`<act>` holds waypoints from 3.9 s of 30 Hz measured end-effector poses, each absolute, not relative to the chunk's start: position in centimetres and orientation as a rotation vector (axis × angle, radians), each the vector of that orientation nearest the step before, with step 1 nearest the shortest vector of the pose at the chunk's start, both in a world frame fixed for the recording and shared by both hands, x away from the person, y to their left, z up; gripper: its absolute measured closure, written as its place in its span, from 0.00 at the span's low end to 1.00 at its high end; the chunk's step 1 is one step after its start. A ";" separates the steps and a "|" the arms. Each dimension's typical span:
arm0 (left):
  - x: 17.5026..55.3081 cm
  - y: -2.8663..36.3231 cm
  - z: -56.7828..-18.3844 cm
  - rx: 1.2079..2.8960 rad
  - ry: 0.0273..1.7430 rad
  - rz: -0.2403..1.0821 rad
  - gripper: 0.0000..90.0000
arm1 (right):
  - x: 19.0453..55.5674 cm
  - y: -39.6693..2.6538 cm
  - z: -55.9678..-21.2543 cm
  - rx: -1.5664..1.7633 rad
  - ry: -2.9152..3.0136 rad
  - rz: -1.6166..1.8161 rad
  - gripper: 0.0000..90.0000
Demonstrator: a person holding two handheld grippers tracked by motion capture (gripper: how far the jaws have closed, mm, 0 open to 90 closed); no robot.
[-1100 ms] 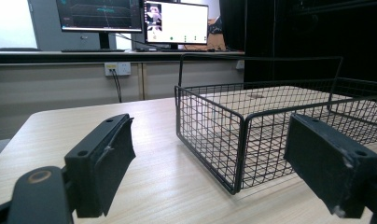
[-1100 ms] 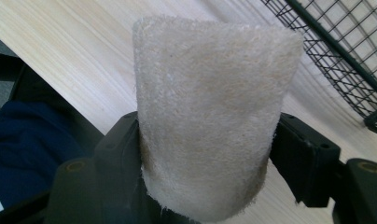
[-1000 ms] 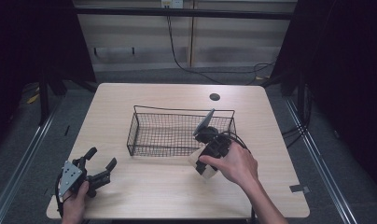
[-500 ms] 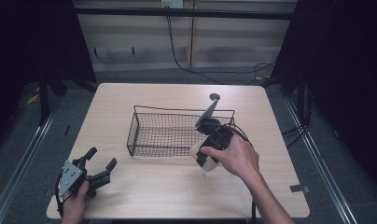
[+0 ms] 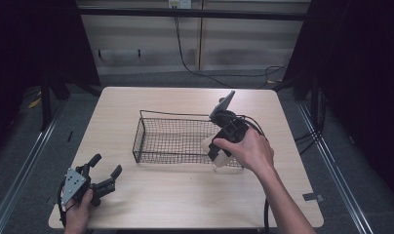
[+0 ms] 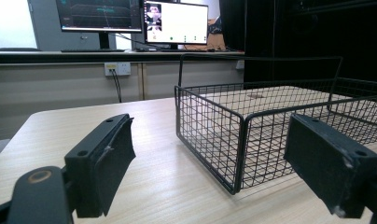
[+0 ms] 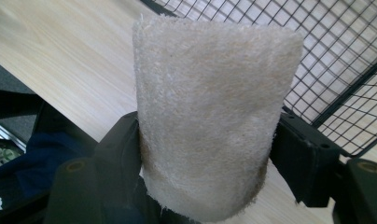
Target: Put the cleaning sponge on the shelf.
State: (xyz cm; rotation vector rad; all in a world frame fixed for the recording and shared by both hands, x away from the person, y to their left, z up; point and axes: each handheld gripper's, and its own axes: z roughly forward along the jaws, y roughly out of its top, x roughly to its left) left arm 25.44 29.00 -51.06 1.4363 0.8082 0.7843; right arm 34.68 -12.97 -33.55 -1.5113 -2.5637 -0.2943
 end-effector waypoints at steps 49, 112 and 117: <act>25.4 29.0 -51.1 1.435 0.807 0.782 0.17 | 40.2 -17.6 -35.8 -1.846 -2.238 -0.516 0.33; 25.4 29.0 -51.1 1.434 0.804 0.779 0.17 | 39.6 -17.8 -42.8 -2.096 -2.192 -0.214 0.33; 25.5 29.0 -51.1 1.441 0.798 0.783 0.17 | 39.6 -17.7 -43.0 -2.110 -2.187 -0.224 0.33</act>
